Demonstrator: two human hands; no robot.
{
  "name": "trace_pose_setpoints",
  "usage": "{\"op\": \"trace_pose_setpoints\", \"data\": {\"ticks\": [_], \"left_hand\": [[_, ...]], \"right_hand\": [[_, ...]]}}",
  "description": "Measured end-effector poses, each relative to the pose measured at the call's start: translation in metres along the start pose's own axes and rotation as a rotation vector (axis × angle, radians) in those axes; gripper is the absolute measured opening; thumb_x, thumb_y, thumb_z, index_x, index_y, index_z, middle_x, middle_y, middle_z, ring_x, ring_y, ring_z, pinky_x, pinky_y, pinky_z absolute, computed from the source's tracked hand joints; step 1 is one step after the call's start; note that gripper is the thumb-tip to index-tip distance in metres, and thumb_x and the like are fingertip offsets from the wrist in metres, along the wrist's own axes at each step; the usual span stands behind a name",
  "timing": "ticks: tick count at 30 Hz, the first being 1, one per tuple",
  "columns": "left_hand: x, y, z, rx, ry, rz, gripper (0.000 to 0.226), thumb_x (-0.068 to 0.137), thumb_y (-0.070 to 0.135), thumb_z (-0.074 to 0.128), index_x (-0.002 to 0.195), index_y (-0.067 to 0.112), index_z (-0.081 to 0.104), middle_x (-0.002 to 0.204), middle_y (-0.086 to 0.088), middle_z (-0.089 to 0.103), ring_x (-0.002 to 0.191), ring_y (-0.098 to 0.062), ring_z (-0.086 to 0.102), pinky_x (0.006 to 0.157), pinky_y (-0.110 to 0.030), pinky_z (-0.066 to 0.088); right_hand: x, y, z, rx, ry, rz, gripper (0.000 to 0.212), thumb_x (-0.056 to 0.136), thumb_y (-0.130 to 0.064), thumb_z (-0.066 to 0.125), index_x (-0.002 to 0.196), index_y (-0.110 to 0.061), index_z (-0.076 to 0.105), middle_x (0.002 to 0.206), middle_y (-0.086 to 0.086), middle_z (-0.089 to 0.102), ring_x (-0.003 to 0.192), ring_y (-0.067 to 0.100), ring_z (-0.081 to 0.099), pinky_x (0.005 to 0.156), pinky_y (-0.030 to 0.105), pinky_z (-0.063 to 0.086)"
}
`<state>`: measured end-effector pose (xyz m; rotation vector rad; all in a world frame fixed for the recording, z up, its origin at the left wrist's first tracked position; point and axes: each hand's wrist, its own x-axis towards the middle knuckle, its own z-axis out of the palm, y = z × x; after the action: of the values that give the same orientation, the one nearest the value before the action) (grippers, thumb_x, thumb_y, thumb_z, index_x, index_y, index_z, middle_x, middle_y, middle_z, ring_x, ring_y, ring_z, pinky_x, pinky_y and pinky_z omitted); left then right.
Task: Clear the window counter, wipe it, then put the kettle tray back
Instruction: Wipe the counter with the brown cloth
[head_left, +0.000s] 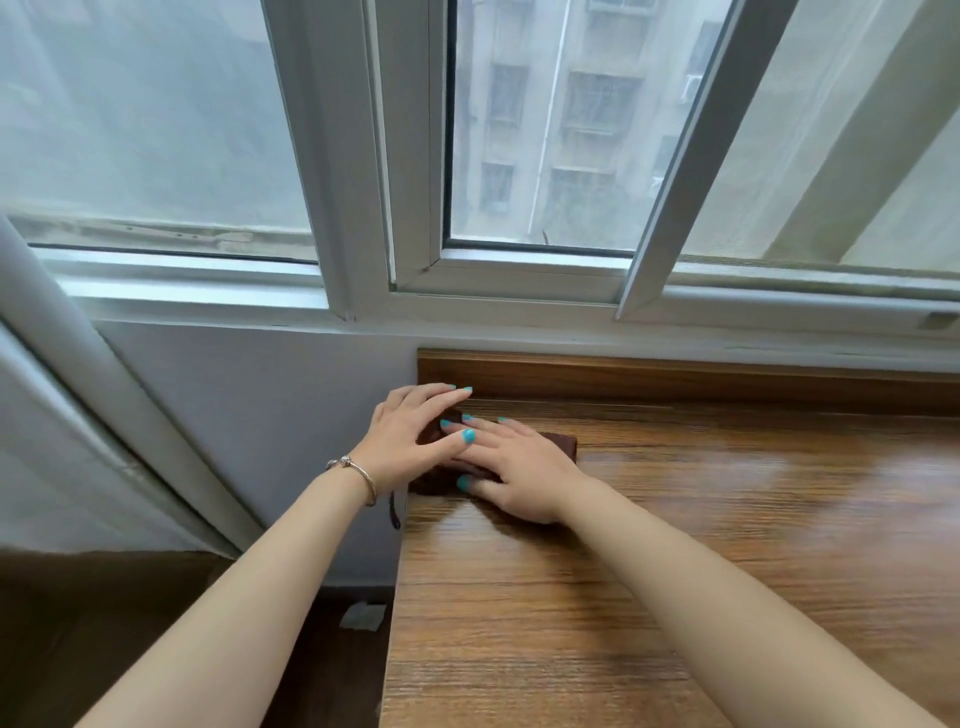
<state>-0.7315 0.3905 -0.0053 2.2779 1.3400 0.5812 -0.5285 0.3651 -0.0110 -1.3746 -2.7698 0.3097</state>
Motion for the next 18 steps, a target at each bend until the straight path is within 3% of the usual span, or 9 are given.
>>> {"op": "trace_pose_setpoints", "data": {"ticks": [3,6,12,16,18], "left_hand": [[0.0,0.0,-0.001,0.009,-0.029,-0.002,0.071,0.074,0.075,0.027,0.14,0.048,0.035,0.146,0.016,0.035,0.136,-0.009,0.02,0.11,-0.031,0.012],[0.002,0.0,0.003,0.019,-0.065,0.0,0.072,0.072,0.077,0.025,0.138,0.05,0.036,0.146,0.015,0.036,0.136,-0.011,0.023,0.114,-0.036,0.014],[0.015,0.0,0.02,0.141,-0.234,-0.04,0.086,0.067,0.081,0.013,0.143,0.046,0.034,0.153,0.011,0.031,0.142,-0.017,0.02,0.116,-0.043,0.012],[0.014,0.0,0.027,0.133,-0.171,-0.054,0.088,0.068,0.078,0.015,0.14,0.038,0.044,0.151,0.006,0.038,0.141,-0.021,0.027,0.116,-0.043,0.017],[0.017,0.004,0.031,0.016,-0.128,-0.078,0.082,0.076,0.071,0.018,0.138,0.027,0.051,0.147,-0.001,0.045,0.137,-0.021,0.036,0.114,-0.039,0.023]], "right_hand": [[0.001,-0.011,0.003,-0.045,0.016,0.073,0.055,0.1,-0.05,0.035,0.152,-0.036,0.024,0.161,-0.015,0.016,0.149,0.009,0.005,0.121,0.042,0.007],[-0.042,-0.043,0.01,-0.016,0.02,0.012,0.056,0.096,-0.057,0.023,0.15,-0.042,0.026,0.161,-0.014,0.017,0.15,0.01,0.005,0.121,0.039,0.004],[-0.111,-0.078,0.017,0.008,-0.046,-0.121,0.049,0.098,-0.056,0.03,0.146,-0.051,0.026,0.159,-0.021,0.016,0.149,0.008,0.008,0.119,0.035,-0.001],[-0.075,-0.055,0.007,-0.004,-0.105,0.005,0.056,0.09,-0.061,0.021,0.146,-0.054,0.024,0.16,-0.02,0.014,0.15,0.014,0.006,0.12,0.042,0.002],[-0.056,-0.045,0.004,-0.042,-0.067,0.092,0.055,0.093,-0.061,0.023,0.147,-0.053,0.022,0.161,-0.017,0.013,0.15,0.015,0.006,0.121,0.045,0.008]]}}
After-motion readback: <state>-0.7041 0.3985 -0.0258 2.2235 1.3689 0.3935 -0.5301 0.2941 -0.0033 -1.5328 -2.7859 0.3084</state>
